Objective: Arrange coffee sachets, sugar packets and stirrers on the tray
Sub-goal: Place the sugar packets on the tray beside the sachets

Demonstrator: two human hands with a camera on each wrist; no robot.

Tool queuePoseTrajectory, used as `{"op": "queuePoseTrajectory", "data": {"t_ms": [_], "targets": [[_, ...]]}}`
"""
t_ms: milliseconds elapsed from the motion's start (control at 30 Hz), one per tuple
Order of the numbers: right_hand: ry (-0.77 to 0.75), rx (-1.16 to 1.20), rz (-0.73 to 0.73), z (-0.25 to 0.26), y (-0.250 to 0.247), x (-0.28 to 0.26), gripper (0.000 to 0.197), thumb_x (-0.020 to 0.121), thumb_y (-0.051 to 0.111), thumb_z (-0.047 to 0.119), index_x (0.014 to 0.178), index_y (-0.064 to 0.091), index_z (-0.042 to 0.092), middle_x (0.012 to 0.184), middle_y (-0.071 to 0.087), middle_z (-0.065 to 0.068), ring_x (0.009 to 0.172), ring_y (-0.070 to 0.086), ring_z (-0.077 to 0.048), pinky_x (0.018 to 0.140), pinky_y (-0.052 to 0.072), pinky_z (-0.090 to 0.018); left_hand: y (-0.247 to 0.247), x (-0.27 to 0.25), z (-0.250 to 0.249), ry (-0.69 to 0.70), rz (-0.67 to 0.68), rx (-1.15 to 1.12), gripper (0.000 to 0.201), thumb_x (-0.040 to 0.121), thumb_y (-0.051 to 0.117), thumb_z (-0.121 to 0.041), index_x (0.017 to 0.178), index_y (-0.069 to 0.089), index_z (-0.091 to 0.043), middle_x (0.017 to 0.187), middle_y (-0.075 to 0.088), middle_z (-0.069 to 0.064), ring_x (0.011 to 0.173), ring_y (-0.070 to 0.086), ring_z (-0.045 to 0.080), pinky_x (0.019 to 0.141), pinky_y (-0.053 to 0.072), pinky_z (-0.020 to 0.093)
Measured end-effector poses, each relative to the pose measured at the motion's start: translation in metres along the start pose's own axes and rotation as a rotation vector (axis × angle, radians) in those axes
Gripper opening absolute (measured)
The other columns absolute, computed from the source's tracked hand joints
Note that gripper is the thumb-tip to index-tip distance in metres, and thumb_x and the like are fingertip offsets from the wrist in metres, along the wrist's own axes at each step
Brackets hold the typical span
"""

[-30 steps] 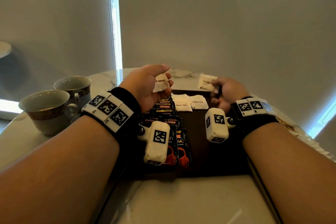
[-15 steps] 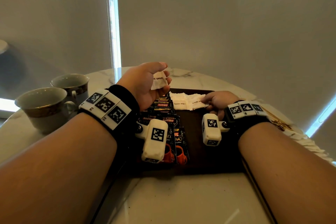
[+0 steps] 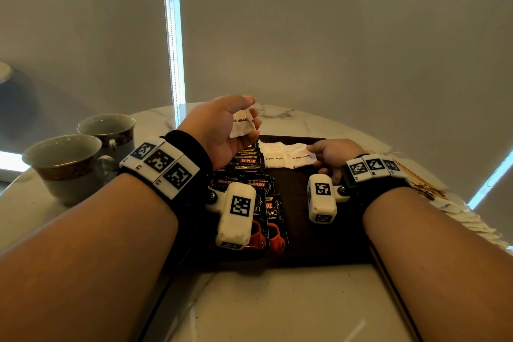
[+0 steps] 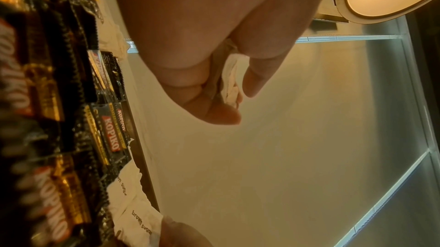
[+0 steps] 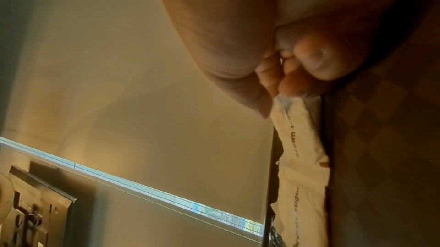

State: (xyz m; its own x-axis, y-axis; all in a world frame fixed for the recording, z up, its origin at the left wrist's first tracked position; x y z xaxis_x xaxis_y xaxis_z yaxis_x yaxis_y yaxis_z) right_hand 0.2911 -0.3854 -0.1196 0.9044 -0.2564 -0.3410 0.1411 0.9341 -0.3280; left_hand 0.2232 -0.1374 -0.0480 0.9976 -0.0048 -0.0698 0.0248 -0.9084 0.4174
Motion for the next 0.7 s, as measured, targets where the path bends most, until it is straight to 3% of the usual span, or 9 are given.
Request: {"op": "queuePoseTrajectory", "data": {"t_ms": [100, 267, 400, 533, 700], "targets": [[-0.035, 0.011, -0.060, 0.004, -0.003, -0.003, 0.023, 0.091, 0.063, 0.020, 0.108, 0.066, 0.004, 0.085, 0.064, -0.010, 0.055, 0.050, -0.015, 0.047, 0.039, -0.026, -0.001, -0.001, -0.001, 0.004, -0.008, -0.001, 0.022, 0.099, 0.063, -0.016, 0.119, 0.063, -0.008, 0.097, 0.062, 0.009, 0.078, 0.063, 0.020, 0.052, 0.054, 0.025], [-0.113, -0.205, -0.074, 0.015, -0.007, -0.010, 0.022, 0.100, 0.051, 0.026, 0.106, 0.063, 0.009, 0.086, 0.064, -0.007, 0.059, 0.054, -0.015, 0.049, 0.037, -0.027, 0.001, -0.001, -0.002, 0.011, 0.010, -0.014, 0.020, 0.099, 0.061, -0.015, 0.118, 0.063, -0.008, 0.095, 0.062, 0.009, 0.076, 0.063, 0.019, 0.052, 0.054, 0.025], [-0.154, -0.251, -0.068, 0.019, -0.005, -0.015, 0.021, 0.100, 0.048, 0.025, 0.090, 0.062, 0.013, 0.081, 0.063, -0.004, 0.064, 0.054, -0.016, 0.054, 0.039, -0.029, 0.004, -0.003, -0.002, 0.011, 0.037, -0.037, 0.017, 0.100, 0.050, -0.008, 0.111, 0.063, -0.007, 0.096, 0.060, 0.011, 0.077, 0.063, 0.020, 0.053, 0.055, 0.026], [-0.108, -0.091, -0.103, 0.015, -0.008, -0.012, 0.018, 0.091, 0.057, 0.025, 0.084, 0.064, 0.010, 0.077, 0.062, -0.007, 0.061, 0.056, -0.020, 0.054, 0.043, -0.032, 0.005, -0.004, -0.003, 0.020, 0.056, -0.063, 0.026, 0.095, 0.039, -0.004, 0.106, 0.063, -0.006, 0.097, 0.058, 0.014, 0.077, 0.062, 0.022, 0.054, 0.056, 0.027], [-0.104, 0.006, -0.121, 0.017, -0.008, -0.015, 0.016, 0.093, 0.057, 0.020, 0.091, 0.065, 0.006, 0.083, 0.064, -0.010, 0.069, 0.063, -0.022, 0.060, 0.050, -0.033, 0.006, -0.006, -0.002, 0.006, 0.045, -0.066, 0.033, 0.093, 0.035, -0.002, 0.111, 0.063, -0.004, 0.101, 0.058, 0.019, 0.082, 0.065, 0.027, 0.060, 0.059, 0.030]]}}
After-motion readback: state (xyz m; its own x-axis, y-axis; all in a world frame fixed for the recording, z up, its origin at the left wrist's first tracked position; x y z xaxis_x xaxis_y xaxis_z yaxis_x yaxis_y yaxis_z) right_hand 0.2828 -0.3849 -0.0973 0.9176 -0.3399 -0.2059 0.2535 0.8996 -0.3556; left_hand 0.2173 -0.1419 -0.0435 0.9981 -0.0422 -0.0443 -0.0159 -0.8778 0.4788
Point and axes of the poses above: each hand's wrist, its own x-axis towards the middle knuckle, its own y-axis out of the palm, z = x × y, the point moved 8 cm from there along x, towards the middle knuckle
